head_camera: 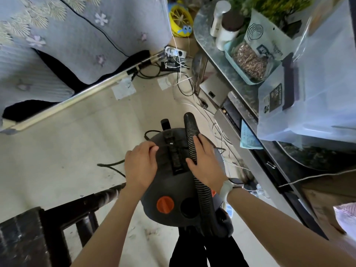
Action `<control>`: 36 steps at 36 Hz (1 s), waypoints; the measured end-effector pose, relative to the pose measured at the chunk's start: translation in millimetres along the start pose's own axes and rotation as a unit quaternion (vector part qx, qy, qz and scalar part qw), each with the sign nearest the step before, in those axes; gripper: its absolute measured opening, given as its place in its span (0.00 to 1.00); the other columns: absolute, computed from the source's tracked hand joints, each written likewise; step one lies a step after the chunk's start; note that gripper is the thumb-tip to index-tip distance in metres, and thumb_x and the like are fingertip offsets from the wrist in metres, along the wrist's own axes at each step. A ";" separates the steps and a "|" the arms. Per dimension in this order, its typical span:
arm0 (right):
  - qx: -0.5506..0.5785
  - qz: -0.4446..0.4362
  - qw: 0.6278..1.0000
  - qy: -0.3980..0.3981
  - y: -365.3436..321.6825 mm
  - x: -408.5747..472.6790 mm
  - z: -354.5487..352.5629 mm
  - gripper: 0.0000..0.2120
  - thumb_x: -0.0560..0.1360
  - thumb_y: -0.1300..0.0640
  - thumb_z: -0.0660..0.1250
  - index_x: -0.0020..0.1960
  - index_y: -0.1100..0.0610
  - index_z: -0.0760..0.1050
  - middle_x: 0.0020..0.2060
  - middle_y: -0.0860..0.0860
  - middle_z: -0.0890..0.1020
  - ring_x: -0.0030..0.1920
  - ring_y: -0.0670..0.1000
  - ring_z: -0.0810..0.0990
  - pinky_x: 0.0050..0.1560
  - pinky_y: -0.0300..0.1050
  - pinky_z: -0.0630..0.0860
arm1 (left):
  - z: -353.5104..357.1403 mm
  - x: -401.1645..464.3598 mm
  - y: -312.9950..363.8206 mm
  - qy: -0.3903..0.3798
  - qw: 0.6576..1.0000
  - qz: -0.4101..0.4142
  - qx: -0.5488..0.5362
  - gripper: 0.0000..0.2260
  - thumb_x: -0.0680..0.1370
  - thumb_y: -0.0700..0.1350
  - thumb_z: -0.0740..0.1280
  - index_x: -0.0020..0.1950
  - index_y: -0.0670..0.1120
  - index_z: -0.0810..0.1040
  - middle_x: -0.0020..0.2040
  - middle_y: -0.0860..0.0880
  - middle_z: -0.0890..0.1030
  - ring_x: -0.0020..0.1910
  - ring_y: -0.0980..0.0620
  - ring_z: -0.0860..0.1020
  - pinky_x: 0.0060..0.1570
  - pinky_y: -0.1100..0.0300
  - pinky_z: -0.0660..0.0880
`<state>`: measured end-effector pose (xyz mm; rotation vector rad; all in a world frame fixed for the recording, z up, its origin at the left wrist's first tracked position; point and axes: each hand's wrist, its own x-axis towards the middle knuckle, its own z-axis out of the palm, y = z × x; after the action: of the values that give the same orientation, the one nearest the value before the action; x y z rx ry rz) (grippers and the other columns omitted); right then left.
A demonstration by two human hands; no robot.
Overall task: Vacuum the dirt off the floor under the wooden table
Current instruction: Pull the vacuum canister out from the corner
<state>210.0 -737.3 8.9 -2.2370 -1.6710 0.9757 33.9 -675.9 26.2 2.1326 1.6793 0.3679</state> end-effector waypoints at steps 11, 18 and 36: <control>-0.158 -0.147 0.976 0.031 -33.3 26.6 2.1 0.08 0.80 0.59 0.57 0.54 0.56 0.74 0.44 0.52 0.83 0.52 0.56 0.80 0.74 0.59 0.49 | -39.5 -34.5 7.9 0.069 0.953 -0.166 -0.242 0.07 0.81 0.43 0.60 0.43 0.50 0.72 0.36 0.57 0.75 0.36 0.56 0.72 0.40 0.56 0.70; 0.061 -0.267 0.952 0.137 -72.3 29.5 -45.7 0.13 0.78 0.60 0.60 0.56 0.64 0.79 0.45 0.58 0.83 0.45 0.60 0.82 0.46 0.53 0.80 | -86.2 -36.1 14.3 0.066 0.960 -0.090 -0.257 0.06 0.80 0.48 0.61 0.44 0.56 0.73 0.39 0.57 0.78 0.42 0.62 0.75 0.39 0.76 0.68; 0.040 -0.269 0.948 0.166 -22.0 -86.2 -40.9 0.13 0.77 0.54 0.62 0.46 0.61 0.80 0.38 0.55 0.79 0.40 0.56 0.78 0.44 0.48 0.73 | -82.5 -148.0 10.2 0.058 0.942 -0.169 -0.284 0.05 0.77 0.45 0.68 0.42 0.54 0.79 0.36 0.56 0.80 0.38 0.57 0.77 0.40 0.70 0.70</control>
<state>204.1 -798.3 85.2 -1.6278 -1.8788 0.4888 -29.8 -809.2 109.8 1.4033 1.6991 0.7737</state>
